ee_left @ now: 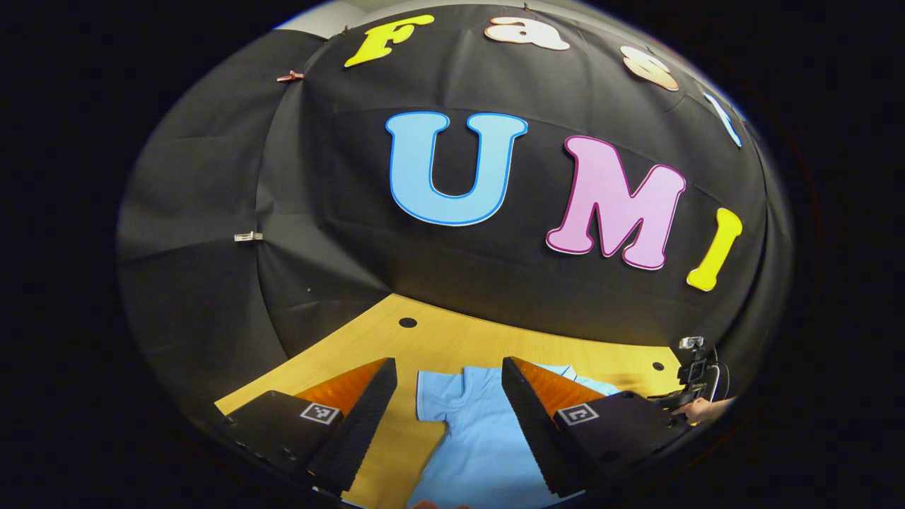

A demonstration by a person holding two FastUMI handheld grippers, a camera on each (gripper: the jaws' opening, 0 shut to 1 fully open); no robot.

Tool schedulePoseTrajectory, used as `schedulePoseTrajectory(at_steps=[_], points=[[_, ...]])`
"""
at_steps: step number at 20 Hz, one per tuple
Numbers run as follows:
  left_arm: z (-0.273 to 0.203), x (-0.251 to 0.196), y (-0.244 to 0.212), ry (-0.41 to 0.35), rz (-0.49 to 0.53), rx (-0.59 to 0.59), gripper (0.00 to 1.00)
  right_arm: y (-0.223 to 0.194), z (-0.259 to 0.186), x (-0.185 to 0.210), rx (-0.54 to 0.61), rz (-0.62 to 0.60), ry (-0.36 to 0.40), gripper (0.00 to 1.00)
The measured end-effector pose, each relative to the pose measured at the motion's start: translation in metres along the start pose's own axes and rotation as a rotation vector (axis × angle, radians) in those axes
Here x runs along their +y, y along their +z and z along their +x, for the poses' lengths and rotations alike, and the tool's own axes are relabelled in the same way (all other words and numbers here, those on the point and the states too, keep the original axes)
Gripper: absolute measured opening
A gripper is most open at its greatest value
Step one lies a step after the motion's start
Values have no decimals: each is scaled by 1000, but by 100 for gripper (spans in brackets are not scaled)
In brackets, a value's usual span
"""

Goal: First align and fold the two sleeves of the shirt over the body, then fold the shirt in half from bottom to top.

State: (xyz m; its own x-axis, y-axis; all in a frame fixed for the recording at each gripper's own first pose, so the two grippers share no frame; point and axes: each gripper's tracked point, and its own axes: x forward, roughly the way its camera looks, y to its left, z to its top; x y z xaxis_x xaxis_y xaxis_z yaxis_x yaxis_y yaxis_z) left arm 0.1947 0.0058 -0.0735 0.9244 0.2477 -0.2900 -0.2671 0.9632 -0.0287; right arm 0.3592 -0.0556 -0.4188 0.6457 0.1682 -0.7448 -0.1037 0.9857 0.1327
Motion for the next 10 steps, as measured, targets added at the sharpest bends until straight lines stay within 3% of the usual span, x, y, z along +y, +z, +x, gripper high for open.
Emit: schedulePoseTrajectory(at_steps=[1,3,5,6,8,10], points=[[3,0,-1,-3,1,8,96,2,1,-1,-10,-2,-4,99],[7,0,-1,-14,2,16,96,1,2,5,-9,-10,9,96],[12,1,-1,-18,2,17,96,1,3,14,-10,-22,33,56],[14,1,-1,-24,-1,20,96,1,2,21,-4,-16,46,49],[18,-1,-1,-41,7,25,96,2,3,26,-2,0,49,18],[18,3,3,-48,26,19,96,0,2,37,13,44,73,9]])
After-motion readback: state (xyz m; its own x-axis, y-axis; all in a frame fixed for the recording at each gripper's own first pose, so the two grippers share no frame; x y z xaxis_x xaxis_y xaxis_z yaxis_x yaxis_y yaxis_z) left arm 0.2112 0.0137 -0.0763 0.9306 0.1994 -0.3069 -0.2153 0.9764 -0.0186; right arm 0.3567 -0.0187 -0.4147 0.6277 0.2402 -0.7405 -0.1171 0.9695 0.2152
